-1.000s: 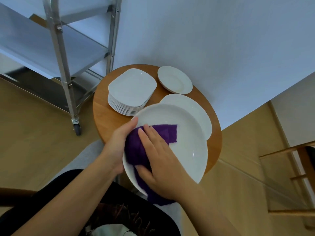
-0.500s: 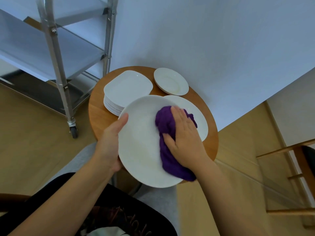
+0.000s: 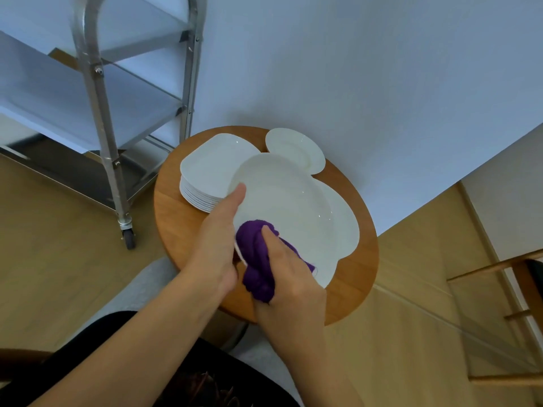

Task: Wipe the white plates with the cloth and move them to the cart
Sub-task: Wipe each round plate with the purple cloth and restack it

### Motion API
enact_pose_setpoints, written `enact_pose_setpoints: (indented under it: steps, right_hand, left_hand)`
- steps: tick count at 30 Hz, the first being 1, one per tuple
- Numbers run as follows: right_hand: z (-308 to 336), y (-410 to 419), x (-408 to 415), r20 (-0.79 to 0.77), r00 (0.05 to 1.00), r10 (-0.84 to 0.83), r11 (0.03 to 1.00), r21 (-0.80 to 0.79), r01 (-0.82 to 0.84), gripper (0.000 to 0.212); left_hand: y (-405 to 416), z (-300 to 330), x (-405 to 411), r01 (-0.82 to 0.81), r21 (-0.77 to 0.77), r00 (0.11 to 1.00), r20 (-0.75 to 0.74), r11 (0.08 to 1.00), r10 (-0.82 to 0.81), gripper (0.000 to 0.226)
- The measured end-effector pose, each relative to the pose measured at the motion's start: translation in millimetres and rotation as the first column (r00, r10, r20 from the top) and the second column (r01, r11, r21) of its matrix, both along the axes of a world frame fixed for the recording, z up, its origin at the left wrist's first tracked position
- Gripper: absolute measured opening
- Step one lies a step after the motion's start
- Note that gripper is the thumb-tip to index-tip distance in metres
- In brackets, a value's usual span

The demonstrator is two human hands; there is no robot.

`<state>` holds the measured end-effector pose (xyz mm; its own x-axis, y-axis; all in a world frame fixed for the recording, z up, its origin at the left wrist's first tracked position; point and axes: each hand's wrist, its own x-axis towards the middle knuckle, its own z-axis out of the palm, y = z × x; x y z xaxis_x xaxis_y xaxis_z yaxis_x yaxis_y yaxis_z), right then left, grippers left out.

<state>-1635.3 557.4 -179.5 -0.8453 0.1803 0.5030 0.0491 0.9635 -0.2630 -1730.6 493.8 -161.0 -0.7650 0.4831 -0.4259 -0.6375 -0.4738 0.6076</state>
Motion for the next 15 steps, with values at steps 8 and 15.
enact_pose_setpoints:
  steps: [8, 15]
  right_hand:
    - [46.6, 56.3, 12.1, -0.177, 0.981, -0.086, 0.242, -0.958, -0.151, 0.084]
    - [24.9, 62.6, 10.0, -0.237, 0.961, -0.141, -0.094, -0.963, -0.252, 0.09]
  left_hand:
    - [3.9, -17.8, -25.5, 0.016, -0.332, 0.919, -0.367, 0.943, -0.144, 0.08]
    - [7.5, -35.7, -41.7, 0.229, 0.19, 0.962, -0.193, 0.955, -0.192, 0.079]
